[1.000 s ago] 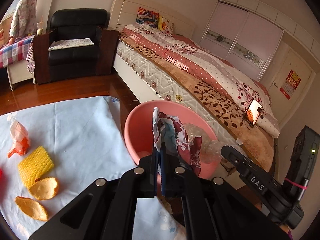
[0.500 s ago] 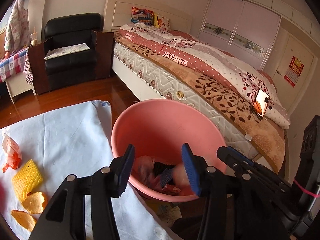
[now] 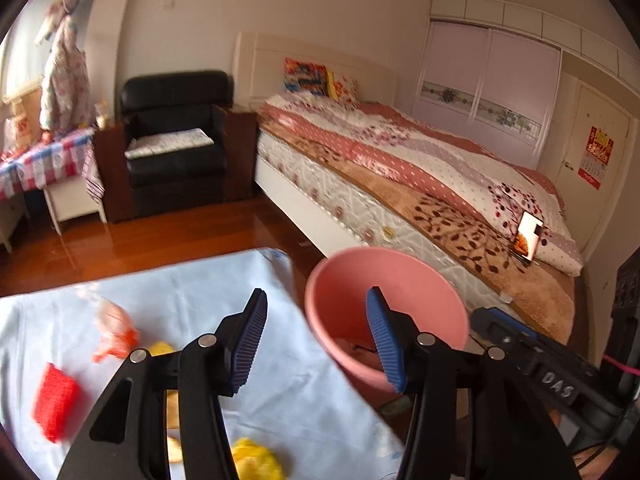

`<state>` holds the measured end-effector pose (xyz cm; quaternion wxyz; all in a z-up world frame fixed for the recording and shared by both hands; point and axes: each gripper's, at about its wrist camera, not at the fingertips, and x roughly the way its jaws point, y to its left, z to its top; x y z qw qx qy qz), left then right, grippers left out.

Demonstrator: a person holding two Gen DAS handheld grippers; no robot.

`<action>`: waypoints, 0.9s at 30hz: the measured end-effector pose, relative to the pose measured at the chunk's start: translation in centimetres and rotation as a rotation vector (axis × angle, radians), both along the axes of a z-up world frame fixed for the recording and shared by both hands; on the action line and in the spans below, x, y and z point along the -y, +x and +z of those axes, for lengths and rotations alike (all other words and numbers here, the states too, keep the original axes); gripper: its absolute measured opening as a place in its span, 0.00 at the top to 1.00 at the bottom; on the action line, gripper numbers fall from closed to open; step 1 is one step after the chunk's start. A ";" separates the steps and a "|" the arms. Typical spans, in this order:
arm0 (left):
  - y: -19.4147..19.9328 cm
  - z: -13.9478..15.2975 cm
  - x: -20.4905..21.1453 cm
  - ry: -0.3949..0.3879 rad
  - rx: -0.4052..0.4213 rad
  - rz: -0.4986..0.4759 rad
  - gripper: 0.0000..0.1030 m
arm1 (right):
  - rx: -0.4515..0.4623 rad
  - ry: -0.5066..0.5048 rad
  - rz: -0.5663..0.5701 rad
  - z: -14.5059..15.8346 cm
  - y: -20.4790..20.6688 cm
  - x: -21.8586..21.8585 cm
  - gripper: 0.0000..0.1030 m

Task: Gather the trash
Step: 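Move both open tools back over the table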

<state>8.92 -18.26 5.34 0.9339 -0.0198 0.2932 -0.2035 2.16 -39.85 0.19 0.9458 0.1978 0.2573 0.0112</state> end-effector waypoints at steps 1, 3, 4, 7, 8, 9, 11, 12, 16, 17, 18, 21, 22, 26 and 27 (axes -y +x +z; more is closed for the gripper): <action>-0.4 0.4 -1.1 0.002 0.017 0.016 0.50 | 0.006 0.004 0.008 0.2 -0.3 -0.4 0.74; -1.1 1.0 -3.6 0.003 0.032 0.055 0.50 | 0.008 0.019 0.024 0.4 -0.7 -1.2 0.73; -1.4 1.1 -4.6 0.001 0.034 0.072 0.50 | 0.001 0.035 0.041 0.3 -0.8 -1.6 0.73; -2.0 1.4 -8.2 -0.008 0.036 0.125 0.50 | -0.030 0.053 0.073 -0.2 -0.8 -2.9 0.73; -2.2 1.3 -9.3 -0.010 0.037 0.141 0.50 | -0.038 0.047 0.084 -0.4 -0.8 -3.5 0.73; -2.5 1.3 -10.7 -0.016 0.038 0.161 0.50 | -0.045 0.040 0.094 -0.5 -0.7 -4.0 0.73; -3.0 1.2 -12.8 -0.024 0.036 0.192 0.50 | -0.058 0.033 0.117 -0.9 -0.7 -5.0 0.73; -3.2 1.0 -13.8 -0.025 0.035 0.205 0.50 | -0.062 0.030 0.126 -1.0 -0.7 -5.5 0.73; -3.8 -0.3 -17.2 -0.015 0.008 0.257 0.50 | -0.094 0.010 0.180 -2.0 -0.2 -7.5 0.73; -3.9 -0.8 -17.8 -0.013 -0.001 0.264 0.50 | -0.104 0.005 0.194 -2.3 0.0 -8.0 0.73; -4.0 -1.3 -18.3 -0.010 -0.011 0.268 0.50 | -0.114 0.001 0.209 -2.6 0.2 -8.4 0.73; -4.1 -3.3 -19.2 0.000 -0.055 0.277 0.50 | -0.141 -0.007 0.241 -3.5 0.9 -9.7 0.73; -4.1 -4.0 -19.5 -0.003 -0.075 0.278 0.50 | -0.147 -0.007 0.250 -3.8 1.0 -10.2 0.73; -3.9 -6.5 -19.7 0.006 -0.138 0.263 0.50 | -0.176 -0.006 0.283 -4.5 2.3 -11.6 0.73; -3.8 -7.0 -19.7 0.012 -0.149 0.257 0.51 | -0.182 -0.007 0.290 -4.7 2.7 -11.9 0.73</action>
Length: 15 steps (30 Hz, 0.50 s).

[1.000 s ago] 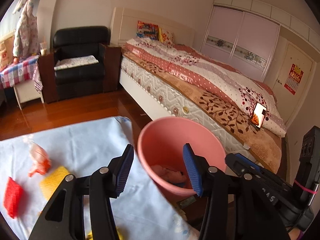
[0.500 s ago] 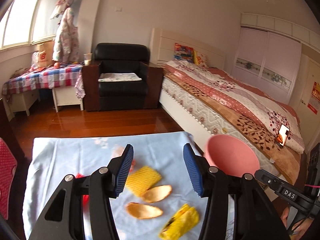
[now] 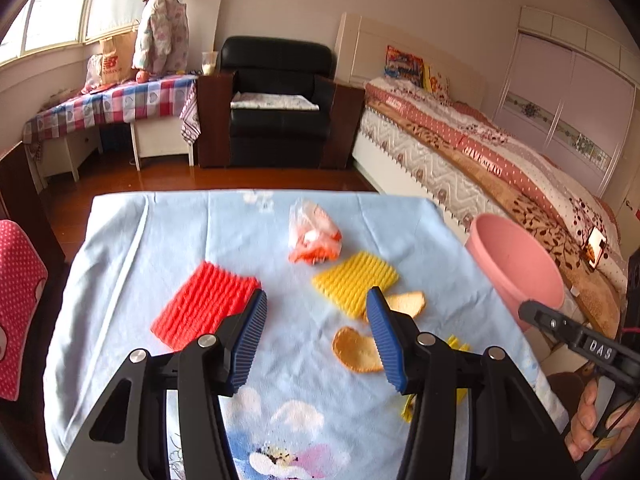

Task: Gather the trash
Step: 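Move both open tools back over the table, then grasp an orange peel with the left tool while the right tool grasps another orange peel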

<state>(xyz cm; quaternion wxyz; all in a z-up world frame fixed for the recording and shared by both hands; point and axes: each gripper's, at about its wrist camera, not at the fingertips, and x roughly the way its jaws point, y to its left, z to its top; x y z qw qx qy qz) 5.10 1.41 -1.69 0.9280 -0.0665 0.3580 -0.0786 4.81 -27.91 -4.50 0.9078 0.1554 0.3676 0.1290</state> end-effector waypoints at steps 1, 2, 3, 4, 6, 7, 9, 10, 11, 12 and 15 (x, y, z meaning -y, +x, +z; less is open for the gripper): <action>0.2 -0.6 0.5 0.004 -0.012 -0.009 0.52 | -0.006 -0.005 0.008 -0.1 0.4 -0.5 0.73; 0.4 -1.0 0.7 0.004 -0.024 -0.016 0.54 | -0.009 -0.010 0.015 -0.2 0.7 -0.9 0.73; 0.7 -1.5 0.9 0.003 -0.040 -0.024 0.57 | -0.014 -0.016 0.026 -0.3 1.0 -1.4 0.73; 0.9 -2.1 1.0 0.000 -0.057 -0.031 0.58 | -0.018 -0.019 0.038 -0.4 1.3 -1.8 0.73; 1.3 -2.8 1.6 -0.006 -0.082 -0.042 0.63 | -0.023 -0.026 0.061 -0.5 2.0 -2.6 0.73; 1.6 -3.3 1.9 -0.008 -0.097 -0.051 0.65 | -0.024 -0.029 0.072 -0.5 2.2 -3.0 0.73; 1.9 -3.9 2.3 -0.010 -0.118 -0.066 0.68 | -0.026 -0.037 0.098 -0.6 2.9 -4.0 0.73; 2.1 -4.2 2.4 -0.009 -0.125 -0.072 0.69 | -0.028 -0.039 0.108 -0.7 3.1 -4.4 0.73; 2.2 -4.4 2.6 -0.011 -0.134 -0.078 0.69 | -0.032 -0.042 0.117 -0.8 3.4 -4.8 0.73; 2.3 -4.6 2.7 -0.015 -0.141 -0.084 0.71 | -0.038 -0.043 0.125 -1.0 3.6 -5.2 0.73; 2.7 -5.2 2.9 -0.027 -0.161 -0.100 0.78 | -0.058 -0.049 0.144 -1.6 4.3 -6.0 0.73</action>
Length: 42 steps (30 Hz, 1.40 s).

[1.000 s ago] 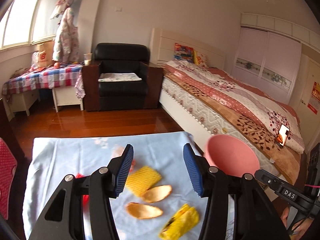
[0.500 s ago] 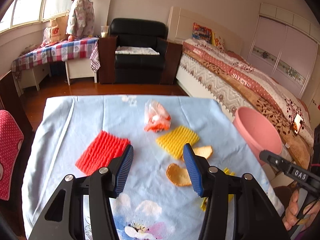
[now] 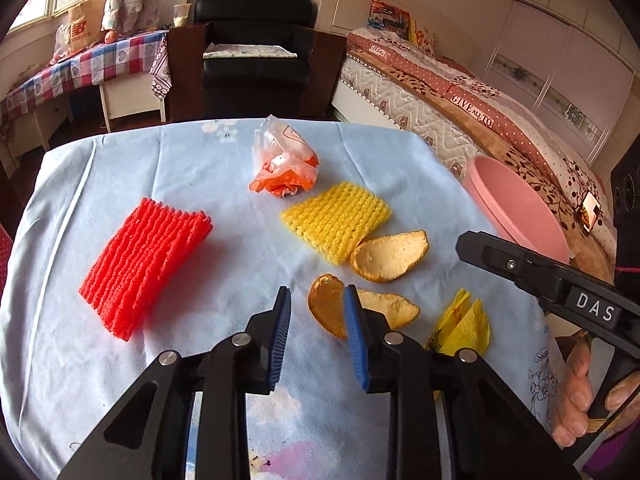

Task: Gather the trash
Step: 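Grasp an orange peel with the left tool while the right tool grasps another orange peel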

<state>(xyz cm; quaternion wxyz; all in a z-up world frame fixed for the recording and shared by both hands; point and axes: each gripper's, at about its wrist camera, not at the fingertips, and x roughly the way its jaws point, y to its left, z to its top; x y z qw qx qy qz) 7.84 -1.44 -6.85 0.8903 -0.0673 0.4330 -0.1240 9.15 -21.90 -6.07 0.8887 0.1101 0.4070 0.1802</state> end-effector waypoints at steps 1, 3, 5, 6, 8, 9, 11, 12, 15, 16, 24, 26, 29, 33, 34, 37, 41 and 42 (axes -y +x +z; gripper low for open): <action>0.2 -0.2 0.1 0.002 -0.005 -0.004 0.81 | -0.010 -0.007 0.005 -0.3 0.3 -0.3 0.73; 0.3 -0.6 0.3 0.000 -0.017 -0.017 0.92 | -0.023 -0.015 0.013 -0.7 0.6 -0.8 0.73; 0.3 -0.8 0.4 0.002 -0.020 -0.024 0.95 | -0.029 -0.026 0.018 -0.9 1.0 -1.3 0.73; 0.3 -0.8 0.4 0.000 -0.019 -0.025 0.95 | -0.029 -0.034 0.020 -1.0 1.2 -1.5 0.73; 0.3 -0.8 0.3 -0.006 -0.017 -0.027 0.96 | -0.031 -0.052 0.021 -1.2 1.6 -1.8 0.73; 0.2 -0.7 0.2 -0.007 -0.015 -0.027 0.96 | -0.032 -0.060 0.019 -1.3 1.7 -2.0 0.73; -0.1 -0.6 0.0 -0.005 -0.010 -0.023 0.96 | -0.036 -0.076 0.012 -1.6 2.0 -2.3 0.73; -0.2 -0.5 -0.1 -0.004 -0.009 -0.020 0.97 | -0.039 -0.084 0.007 -1.8 2.1 -2.4 0.73; -0.6 -0.2 -0.5 -0.011 -0.005 -0.009 0.97 | -0.056 -0.080 0.000 -2.2 2.3 -2.3 0.73; -0.7 0.0 -0.7 -0.014 -0.003 -0.004 0.97 | -0.056 -0.081 -0.004 -2.3 2.3 -2.3 0.73; -1.7 1.1 -1.5 -0.033 0.018 0.028 0.97 | -0.004 -0.112 0.000 -1.2 0.9 -2.1 0.96; -1.9 1.4 -1.5 -0.032 0.025 0.032 0.97 | 0.006 -0.105 -0.004 -1.0 0.5 -1.8 0.97; -2.2 1.9 -1.6 -0.033 0.034 0.039 0.97 | 0.016 -0.085 -0.001 -0.5 0.2 -1.4 0.97; -2.6 2.3 -1.9 -0.041 0.044 0.052 0.97 | 0.015 -0.039 -0.021 -0.4 0.6 -1.0 0.97; -2.7 2.3 -2.0 -0.044 0.046 0.055 0.97 | 0.001 -0.034 -0.022 -0.5 0.9 -1.1 0.96; -2.9 2.2 -2.2 -0.046 0.043 0.059 0.97 | -0.042 -0.026 -0.013 -1.2 1.7 -1.4 0.78; -2.8 1.9 -2.4 -0.047 0.033 0.063 0.97 | -0.079 -0.028 -0.020 -2.4 2.6 -2.1 0.75; -2.8 1.9 -2.5 -0.047 0.032 0.063 0.97 | -0.087 -0.036 -0.025 -2.6 2.7 -2.3 0.75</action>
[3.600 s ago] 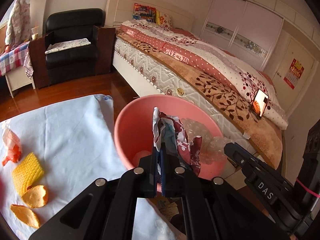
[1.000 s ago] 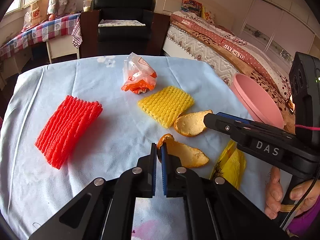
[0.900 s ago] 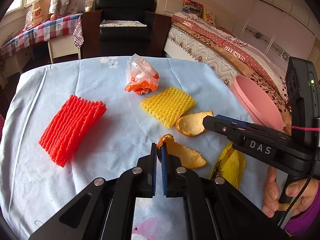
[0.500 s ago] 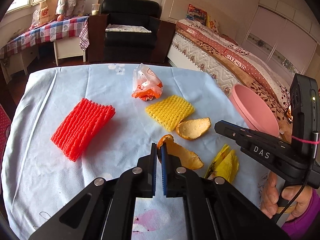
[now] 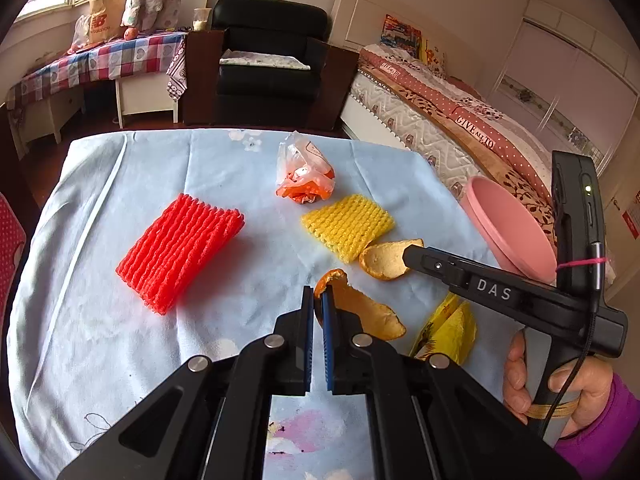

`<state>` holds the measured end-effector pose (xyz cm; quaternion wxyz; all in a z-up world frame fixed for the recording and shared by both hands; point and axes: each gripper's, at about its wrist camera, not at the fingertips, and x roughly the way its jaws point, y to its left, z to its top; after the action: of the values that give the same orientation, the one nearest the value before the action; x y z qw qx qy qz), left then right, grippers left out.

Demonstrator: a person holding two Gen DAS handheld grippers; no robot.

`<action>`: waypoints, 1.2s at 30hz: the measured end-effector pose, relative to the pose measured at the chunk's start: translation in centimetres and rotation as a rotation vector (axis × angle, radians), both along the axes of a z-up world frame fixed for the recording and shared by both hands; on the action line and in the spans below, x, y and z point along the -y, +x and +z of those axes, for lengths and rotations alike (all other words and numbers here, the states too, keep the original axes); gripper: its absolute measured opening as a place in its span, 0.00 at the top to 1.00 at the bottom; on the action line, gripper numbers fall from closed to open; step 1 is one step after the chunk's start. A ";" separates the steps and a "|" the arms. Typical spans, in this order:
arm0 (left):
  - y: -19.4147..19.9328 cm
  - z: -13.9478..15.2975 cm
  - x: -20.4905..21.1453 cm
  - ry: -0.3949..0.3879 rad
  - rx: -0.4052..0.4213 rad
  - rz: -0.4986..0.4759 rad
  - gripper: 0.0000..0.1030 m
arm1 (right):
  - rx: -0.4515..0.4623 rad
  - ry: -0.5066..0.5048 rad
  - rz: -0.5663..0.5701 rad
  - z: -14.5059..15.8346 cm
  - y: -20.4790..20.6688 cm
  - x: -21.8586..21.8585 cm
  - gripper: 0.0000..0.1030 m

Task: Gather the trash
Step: 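Grasp an orange peel with the left tool while the right tool grasps another orange peel, then carry both orange peels over the pink bucket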

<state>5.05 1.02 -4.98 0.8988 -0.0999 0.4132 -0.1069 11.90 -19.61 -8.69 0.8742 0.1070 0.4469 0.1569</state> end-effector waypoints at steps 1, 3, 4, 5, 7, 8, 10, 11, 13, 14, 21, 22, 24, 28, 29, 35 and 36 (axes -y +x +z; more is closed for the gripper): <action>0.0 -0.1 -0.1 0.000 -0.002 0.002 0.97 | -0.006 -0.019 -0.003 -0.3 0.2 -0.2 0.75; 0.0 -0.1 -0.2 -0.002 -0.006 0.004 0.97 | -0.012 -0.034 -0.003 -0.6 0.5 -0.4 0.75; 0.0 -0.2 -0.1 -0.002 -0.007 0.006 0.97 | -0.015 -0.032 0.000 -0.8 0.5 -0.4 0.75; 0.1 -0.2 -0.1 -0.002 -0.008 0.006 0.97 | -0.011 -0.023 0.005 -0.8 0.5 -0.4 0.79; 0.1 -0.2 -0.1 -0.002 -0.007 0.007 0.97 | -0.001 -0.026 -0.001 -0.7 0.3 -0.3 0.92; 0.1 -0.2 -0.1 -0.002 -0.007 0.007 0.97 | 0.010 -0.024 0.000 -0.5 0.2 -0.2 0.94; 0.2 0.0 -0.1 -0.002 -0.005 0.008 0.97 | 0.043 -0.027 0.002 0.1 -0.3 0.0 0.95; 0.1 0.1 0.0 -0.002 -0.003 0.007 0.97 | 0.061 -0.032 0.003 0.6 -0.7 0.1 0.95; 0.1 0.5 0.2 -0.002 0.005 0.004 0.97 | 0.099 -0.036 0.003 1.5 -1.5 0.5 0.95; 0.0 0.7 0.3 -0.001 0.012 0.003 0.97 | 0.113 -0.038 0.001 1.9 -1.7 0.7 0.95; -0.2 3.2 2.3 -0.020 0.068 -0.018 0.97 | 0.210 -0.032 -0.066 5.1 -4.2 4.4 0.95; -0.1 3.6 2.9 -0.021 0.076 -0.025 0.97 | 0.223 -0.033 -0.087 5.6 -4.5 5.3 0.95; -0.1 4.3 4.0 -0.025 0.089 -0.039 0.97 | 0.244 -0.036 -0.124 6.2 -5.1 7.0 0.95; 0.2 5.6 7.1 -0.033 0.107 -0.082 0.97 | 0.270 -0.034 -0.217 7.0 -6.2 11.2 0.95; 0.4 5.9 8.0 -0.036 0.110 -0.096 0.97 | 0.275 -0.036 -0.240 7.1 -6.3 12.2 0.95; 1.7 7.5 13.6 -0.023 0.139 -0.170 0.97 | 0.299 -0.043 -0.368 7.4 -7.1 18.0 0.95; 1.9 7.6 14.5 -0.023 0.141 -0.181 0.97 | 0.299 -0.041 -0.382 7.2 -7.2 18.7 0.95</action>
<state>6.99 -13.50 2.63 0.9112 -0.0646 0.3551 -0.1988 4.74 -38.34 -1.45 0.9464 0.1477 0.2873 -0.0063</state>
